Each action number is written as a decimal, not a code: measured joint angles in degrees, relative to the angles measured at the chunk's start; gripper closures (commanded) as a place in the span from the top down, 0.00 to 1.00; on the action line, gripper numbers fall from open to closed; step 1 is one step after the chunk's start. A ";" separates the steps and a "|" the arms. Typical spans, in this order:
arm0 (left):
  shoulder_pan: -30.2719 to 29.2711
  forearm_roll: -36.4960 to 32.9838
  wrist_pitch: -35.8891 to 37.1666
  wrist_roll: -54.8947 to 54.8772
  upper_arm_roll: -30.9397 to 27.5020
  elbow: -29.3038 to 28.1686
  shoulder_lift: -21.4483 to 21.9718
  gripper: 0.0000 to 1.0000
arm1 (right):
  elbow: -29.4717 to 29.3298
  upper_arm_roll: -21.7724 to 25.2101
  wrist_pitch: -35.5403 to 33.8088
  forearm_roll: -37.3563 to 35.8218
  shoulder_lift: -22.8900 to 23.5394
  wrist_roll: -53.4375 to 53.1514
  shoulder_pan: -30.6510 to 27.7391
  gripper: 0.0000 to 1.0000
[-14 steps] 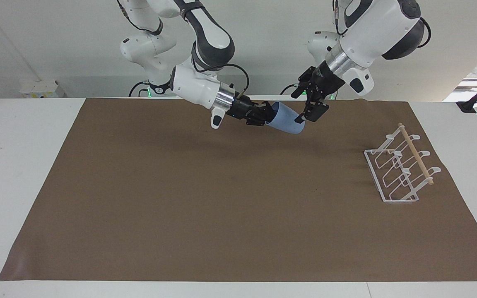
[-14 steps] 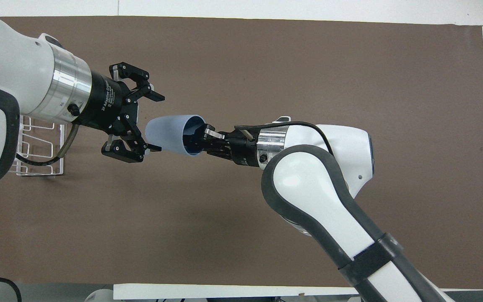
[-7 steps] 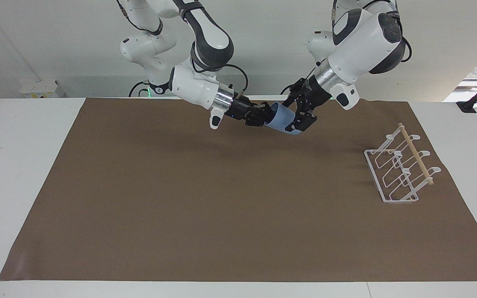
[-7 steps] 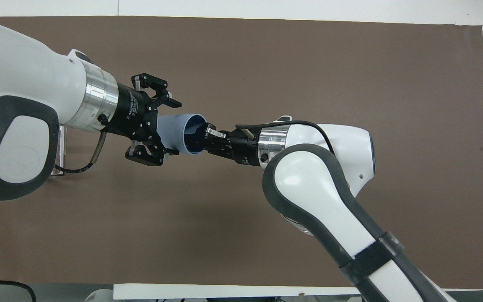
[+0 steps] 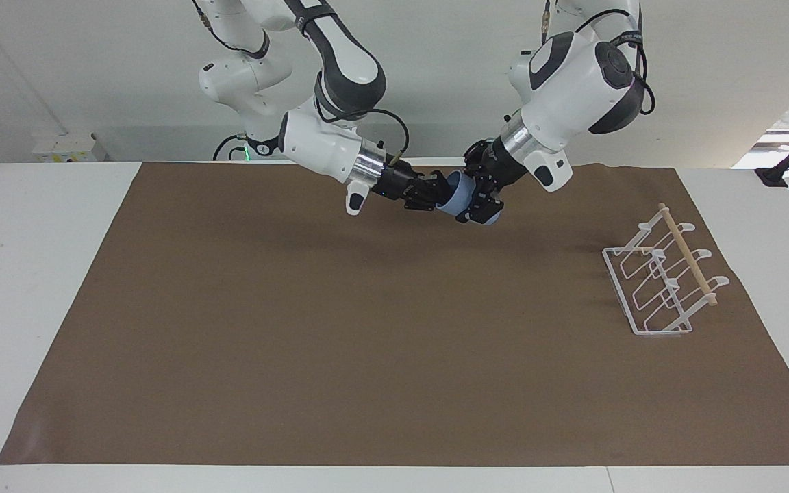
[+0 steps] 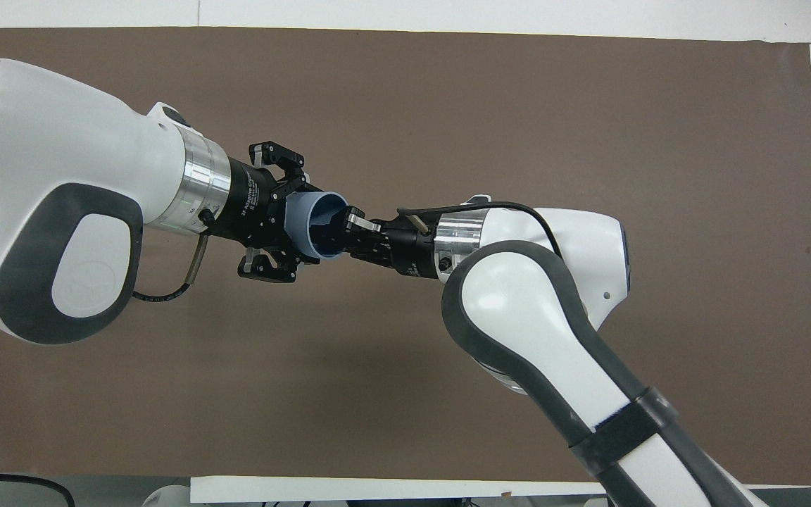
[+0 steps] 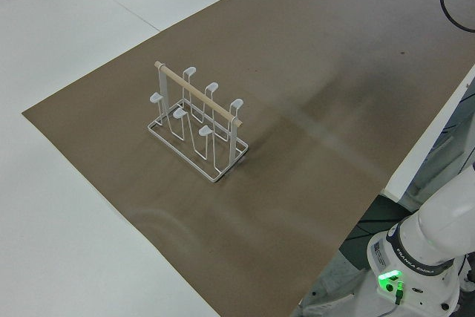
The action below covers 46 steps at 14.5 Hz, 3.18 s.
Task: Hang cup on cup holder
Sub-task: 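Grasp the cup with the left gripper while the right gripper releases, then carry the cup with the left gripper while the right gripper withdraws, then hang the blue cup on the rack peg with the left gripper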
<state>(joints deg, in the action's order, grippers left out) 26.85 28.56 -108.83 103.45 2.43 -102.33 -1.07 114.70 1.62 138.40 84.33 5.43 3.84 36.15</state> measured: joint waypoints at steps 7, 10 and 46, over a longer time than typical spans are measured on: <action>0.72 -1.30 0.57 1.21 -0.03 0.60 -0.03 0.00 | -0.42 -0.05 -6.32 -2.19 -0.34 -1.75 -5.18 0.99; 0.63 -11.59 3.67 1.35 -0.48 1.30 -0.33 0.00 | -3.25 0.38 -21.20 -13.33 -0.49 -1.78 -18.93 0.99; -4.15 -100.77 24.73 20.17 -4.60 4.52 -30.06 0.80 | -28.65 0.42 -59.68 -83.49 -3.70 3.93 -41.94 0.99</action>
<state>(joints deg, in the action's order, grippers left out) 22.70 -72.21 -84.09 123.61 -2.17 -97.82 -31.13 86.06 2.04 78.71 0.84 1.73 7.77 -5.79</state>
